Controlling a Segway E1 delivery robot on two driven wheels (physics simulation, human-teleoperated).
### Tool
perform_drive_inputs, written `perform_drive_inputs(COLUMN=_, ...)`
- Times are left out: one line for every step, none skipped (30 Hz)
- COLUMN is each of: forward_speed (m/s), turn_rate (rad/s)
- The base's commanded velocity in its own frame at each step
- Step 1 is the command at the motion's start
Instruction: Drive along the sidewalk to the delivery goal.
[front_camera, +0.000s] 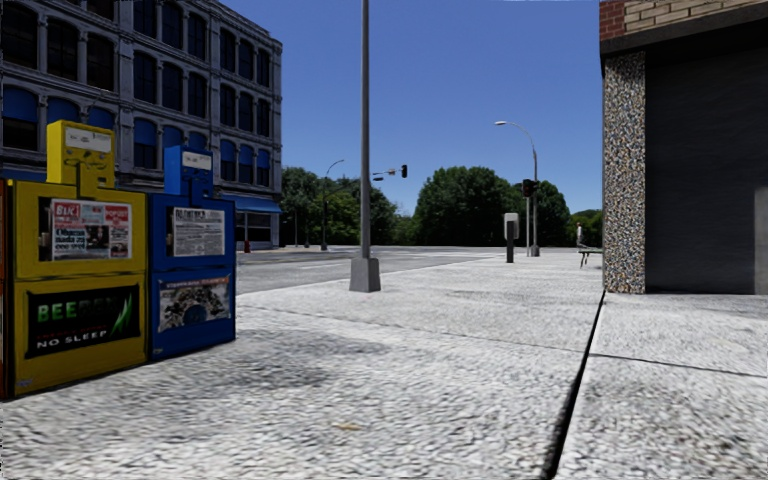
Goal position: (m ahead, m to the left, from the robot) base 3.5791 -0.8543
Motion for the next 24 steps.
perform_drive_inputs(forward_speed=1.03, turn_rate=-0.33)
perform_drive_inputs(forward_speed=1.03, turn_rate=-0.33)
perform_drive_inputs(forward_speed=1.03, turn_rate=-0.33)
perform_drive_inputs(forward_speed=1.03, turn_rate=-0.33)
perform_drive_inputs(forward_speed=1.03, turn_rate=-0.33)
perform_drive_inputs(forward_speed=1.03, turn_rate=-0.33)
perform_drive_inputs(forward_speed=1.03, turn_rate=-0.33)
perform_drive_inputs(forward_speed=1.03, turn_rate=-0.33)
perform_drive_inputs(forward_speed=1.03, turn_rate=-0.33)
perform_drive_inputs(forward_speed=1.03, turn_rate=-0.33)
perform_drive_inputs(forward_speed=1.03, turn_rate=-0.33)
perform_drive_inputs(forward_speed=1.03, turn_rate=-0.33)
perform_drive_inputs(forward_speed=1.03, turn_rate=-0.33)
perform_drive_inputs(forward_speed=1.03, turn_rate=-0.33)
perform_drive_inputs(forward_speed=1.02, turn_rate=-0.19)
perform_drive_inputs(forward_speed=1.02, turn_rate=-0.19)
perform_drive_inputs(forward_speed=1.02, turn_rate=-0.19)
perform_drive_inputs(forward_speed=1.02, turn_rate=-0.19)
perform_drive_inputs(forward_speed=1.02, turn_rate=-0.19)
perform_drive_inputs(forward_speed=1.02, turn_rate=-0.19)
perform_drive_inputs(forward_speed=1.01, turn_rate=-0.19)
perform_drive_inputs(forward_speed=1.01, turn_rate=-0.19)
perform_drive_inputs(forward_speed=0.98, turn_rate=-0.19)
perform_drive_inputs(forward_speed=0.93, turn_rate=-0.21)
